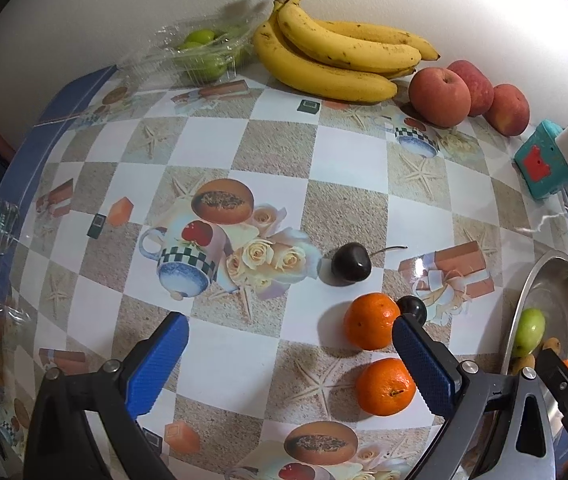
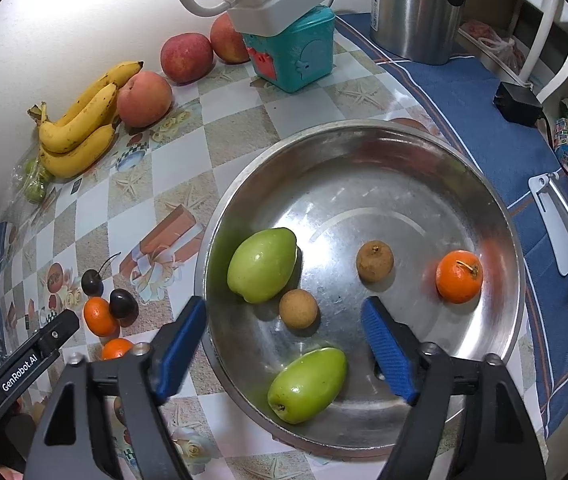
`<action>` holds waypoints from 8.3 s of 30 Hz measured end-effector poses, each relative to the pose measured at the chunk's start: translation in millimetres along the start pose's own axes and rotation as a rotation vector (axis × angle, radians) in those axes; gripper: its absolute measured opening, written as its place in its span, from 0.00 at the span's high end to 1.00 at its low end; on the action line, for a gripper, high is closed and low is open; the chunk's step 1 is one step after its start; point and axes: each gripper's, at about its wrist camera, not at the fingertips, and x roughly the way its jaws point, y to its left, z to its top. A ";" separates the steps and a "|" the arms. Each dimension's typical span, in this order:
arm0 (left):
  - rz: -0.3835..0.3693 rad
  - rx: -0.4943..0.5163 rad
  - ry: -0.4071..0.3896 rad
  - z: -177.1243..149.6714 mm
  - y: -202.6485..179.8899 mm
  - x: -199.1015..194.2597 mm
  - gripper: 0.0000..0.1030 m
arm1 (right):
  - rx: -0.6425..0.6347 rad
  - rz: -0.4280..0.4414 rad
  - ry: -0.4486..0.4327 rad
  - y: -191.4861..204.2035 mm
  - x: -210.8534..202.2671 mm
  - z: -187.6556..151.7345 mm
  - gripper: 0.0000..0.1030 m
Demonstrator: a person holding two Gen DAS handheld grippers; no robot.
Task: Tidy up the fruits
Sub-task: 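Move both open tools over the two tangerines in the fruit row, then grasp a tangerine with the right tool while the left tool grasps the other tangerine, then carry both tangerines over the steel plate with both tools, then open both tools to drop the tangerines into the plate, then withdraw both open tools from the plate toward the dark plums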
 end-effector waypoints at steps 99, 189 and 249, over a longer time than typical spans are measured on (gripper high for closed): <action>0.059 -0.124 0.102 -11.3 88.3 33.6 0.00 | -0.357 0.207 0.139 133.7 48.0 -54.4 0.59; -0.404 0.010 -0.095 0.0 -20.8 -43.4 0.63 | 0.014 0.167 -0.025 -4.8 -21.3 4.9 0.60; -0.425 0.292 -0.039 -55.3 -139.5 -32.9 0.48 | 0.199 0.088 0.019 -80.3 -14.7 9.5 0.55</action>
